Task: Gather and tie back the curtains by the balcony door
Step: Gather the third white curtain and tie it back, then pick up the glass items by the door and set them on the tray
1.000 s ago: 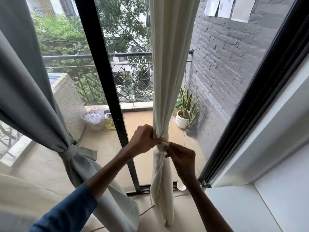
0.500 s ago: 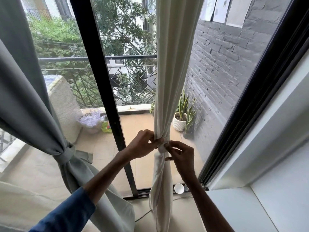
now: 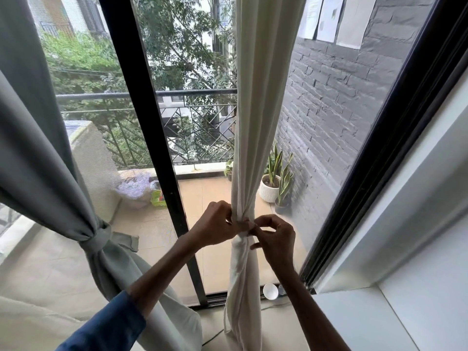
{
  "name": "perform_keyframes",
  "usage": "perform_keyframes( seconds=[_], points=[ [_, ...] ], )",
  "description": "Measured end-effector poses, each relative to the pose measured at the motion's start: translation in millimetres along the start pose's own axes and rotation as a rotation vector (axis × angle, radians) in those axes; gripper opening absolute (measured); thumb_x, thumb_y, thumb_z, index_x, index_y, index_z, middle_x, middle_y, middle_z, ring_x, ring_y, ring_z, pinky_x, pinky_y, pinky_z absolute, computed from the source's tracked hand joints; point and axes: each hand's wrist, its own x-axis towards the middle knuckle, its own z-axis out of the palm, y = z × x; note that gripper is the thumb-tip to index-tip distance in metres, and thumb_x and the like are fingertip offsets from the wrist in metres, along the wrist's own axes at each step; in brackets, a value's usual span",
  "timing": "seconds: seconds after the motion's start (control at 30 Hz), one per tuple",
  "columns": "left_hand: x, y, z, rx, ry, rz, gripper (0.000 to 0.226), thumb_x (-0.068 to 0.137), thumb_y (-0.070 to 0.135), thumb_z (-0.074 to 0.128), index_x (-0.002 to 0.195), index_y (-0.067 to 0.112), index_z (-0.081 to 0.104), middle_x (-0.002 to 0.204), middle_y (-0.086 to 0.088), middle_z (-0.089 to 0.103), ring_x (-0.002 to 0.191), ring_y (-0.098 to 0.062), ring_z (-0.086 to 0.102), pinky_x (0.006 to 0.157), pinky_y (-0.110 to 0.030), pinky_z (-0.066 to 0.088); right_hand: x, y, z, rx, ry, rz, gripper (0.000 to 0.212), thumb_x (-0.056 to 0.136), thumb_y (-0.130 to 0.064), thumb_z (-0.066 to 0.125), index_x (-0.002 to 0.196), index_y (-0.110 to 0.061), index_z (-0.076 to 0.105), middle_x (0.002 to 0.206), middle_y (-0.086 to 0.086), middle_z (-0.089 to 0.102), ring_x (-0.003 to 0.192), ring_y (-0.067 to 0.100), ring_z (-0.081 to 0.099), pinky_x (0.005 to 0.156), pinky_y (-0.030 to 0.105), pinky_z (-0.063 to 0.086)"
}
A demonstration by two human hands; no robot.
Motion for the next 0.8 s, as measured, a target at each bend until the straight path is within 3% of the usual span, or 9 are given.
perform_keyframes(
  seconds=[0.1,0.2,0.3,0.43,0.6,0.63,0.7,0.77,0.8],
  points=[
    [0,-6,1,0.028,0.021,-0.019,0.056,0.070,0.070,0.074,0.075,0.014,0.073,0.066,-0.001,0.070,0.057,-0.025,0.066,0.049,-0.042,0.050,12,5,-11,-0.099,-0.080,0.007,0.032,0.073,-0.023,0.091,0.091,-0.008,0.070,0.079,0.006,0.074,0.066,0.025,0.075,0.050,0.037,0.058],
    [3,-8,0,-0.036,-0.084,-0.053,0.054,0.067,0.065,0.080,0.081,0.014,0.074,0.071,-0.003,0.071,0.062,-0.025,0.067,0.051,-0.043,0.053,26,7,-19,-0.118,-0.327,-0.009,0.032,0.077,-0.022,0.088,0.104,-0.010,0.075,0.095,0.004,0.078,0.088,0.019,0.074,0.074,0.037,0.061],
    [5,-15,4,-0.109,-0.148,-0.080,0.061,0.068,0.066,0.080,0.086,0.008,0.073,0.078,-0.012,0.072,0.071,-0.036,0.067,0.056,-0.049,0.054,34,7,-23,-0.039,-0.465,0.022,0.015,0.081,-0.019,0.084,0.082,-0.007,0.076,0.075,0.007,0.072,0.070,0.014,0.061,0.065,0.030,0.051],
    [10,-24,5,-0.138,-0.114,-0.158,0.042,0.073,0.046,0.082,0.084,0.007,0.073,0.079,-0.013,0.071,0.072,-0.035,0.068,0.054,-0.052,0.053,37,11,-18,-0.091,-0.434,-0.052,0.048,0.082,-0.039,0.082,0.070,0.004,0.065,0.065,0.029,0.060,0.061,0.017,0.051,0.057,0.039,0.043],
    [10,-17,-1,-0.150,-0.034,-0.119,0.025,0.077,0.038,0.083,0.072,0.015,0.076,0.062,0.001,0.071,0.059,-0.021,0.068,0.056,-0.042,0.055,39,12,-15,-0.146,-0.327,-0.117,0.025,0.083,-0.031,0.083,0.076,-0.008,0.074,0.070,0.012,0.071,0.065,0.016,0.064,0.058,0.046,0.055],
    [7,-14,-2,-0.157,-0.010,-0.087,0.021,0.078,0.039,0.083,0.075,0.018,0.078,0.064,0.004,0.072,0.060,-0.015,0.069,0.058,-0.036,0.055,39,13,-16,-0.114,-0.343,-0.089,0.017,0.083,-0.024,0.083,0.084,-0.009,0.077,0.078,0.008,0.075,0.072,0.018,0.069,0.060,0.043,0.058],
    [-2,-12,-2,-0.118,0.040,-0.038,0.020,0.079,0.043,0.080,0.086,0.025,0.080,0.074,0.011,0.075,0.066,-0.005,0.069,0.061,-0.026,0.055,39,17,-16,-0.089,-0.364,-0.049,0.023,0.082,-0.016,0.083,0.103,-0.011,0.077,0.096,0.004,0.078,0.090,0.023,0.074,0.069,0.039,0.061],
    [-12,-17,5,0.035,0.051,-0.073,0.038,0.079,0.062,0.071,0.091,0.026,0.076,0.081,0.013,0.073,0.065,-0.003,0.066,0.060,-0.024,0.054,36,27,-16,-0.108,-0.315,-0.033,0.034,0.080,-0.017,0.086,0.112,-0.014,0.075,0.103,0.002,0.078,0.099,0.023,0.073,0.074,0.035,0.061],
    [-17,-19,10,0.148,0.033,-0.149,0.052,0.079,0.075,0.061,0.082,0.024,0.073,0.076,0.011,0.070,0.061,-0.004,0.062,0.057,-0.027,0.052,34,34,-16,-0.122,-0.278,-0.030,0.037,0.077,-0.019,0.087,0.112,-0.015,0.075,0.104,0.000,0.078,0.100,0.022,0.073,0.075,0.034,0.061]
  ],
)
